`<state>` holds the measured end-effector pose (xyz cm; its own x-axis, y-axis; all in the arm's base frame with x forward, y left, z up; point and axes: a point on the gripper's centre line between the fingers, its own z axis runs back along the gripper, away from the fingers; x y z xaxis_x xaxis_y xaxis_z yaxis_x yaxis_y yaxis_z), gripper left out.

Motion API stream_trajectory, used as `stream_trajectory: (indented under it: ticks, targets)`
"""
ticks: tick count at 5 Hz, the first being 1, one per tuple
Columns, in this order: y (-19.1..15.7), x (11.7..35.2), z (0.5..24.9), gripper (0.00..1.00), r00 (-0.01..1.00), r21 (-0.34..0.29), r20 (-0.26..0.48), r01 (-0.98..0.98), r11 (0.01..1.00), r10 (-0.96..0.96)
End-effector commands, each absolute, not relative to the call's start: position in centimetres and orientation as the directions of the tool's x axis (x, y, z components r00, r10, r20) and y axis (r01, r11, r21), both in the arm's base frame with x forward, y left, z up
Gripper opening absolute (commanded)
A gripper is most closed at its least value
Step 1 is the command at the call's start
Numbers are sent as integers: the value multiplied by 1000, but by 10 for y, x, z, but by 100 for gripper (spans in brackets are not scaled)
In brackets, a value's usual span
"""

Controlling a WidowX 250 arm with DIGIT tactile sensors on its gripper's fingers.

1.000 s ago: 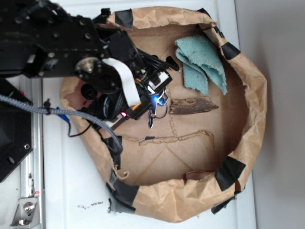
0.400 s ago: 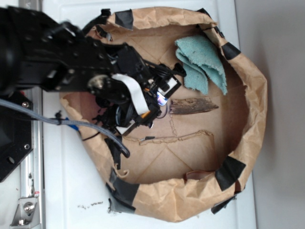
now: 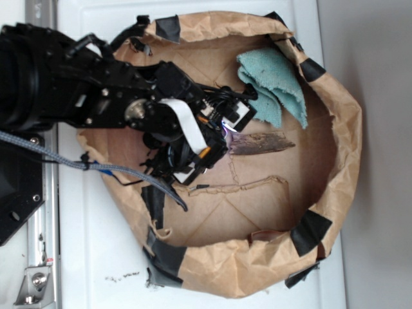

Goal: Grab the silver keys.

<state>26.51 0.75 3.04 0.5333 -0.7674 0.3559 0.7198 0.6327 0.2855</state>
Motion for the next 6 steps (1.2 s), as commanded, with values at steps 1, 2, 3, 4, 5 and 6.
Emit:
stream_trajectory:
  ticks: [1, 2, 3, 4, 5, 6]
  targets:
    - [3, 276, 48, 0, 509, 356, 409, 675, 646, -757]
    - [2, 280, 52, 0, 523, 338, 400, 679, 652, -753]
    - [1, 282, 54, 0, 533, 333, 394, 677, 657, -749]
    - [2, 280, 55, 0, 536, 337, 383, 678, 654, -753]
    - [5, 277, 65, 0, 555, 326, 350, 683, 653, -755]
    - [12, 291, 107, 0, 691, 232, 211, 652, 722, -692]
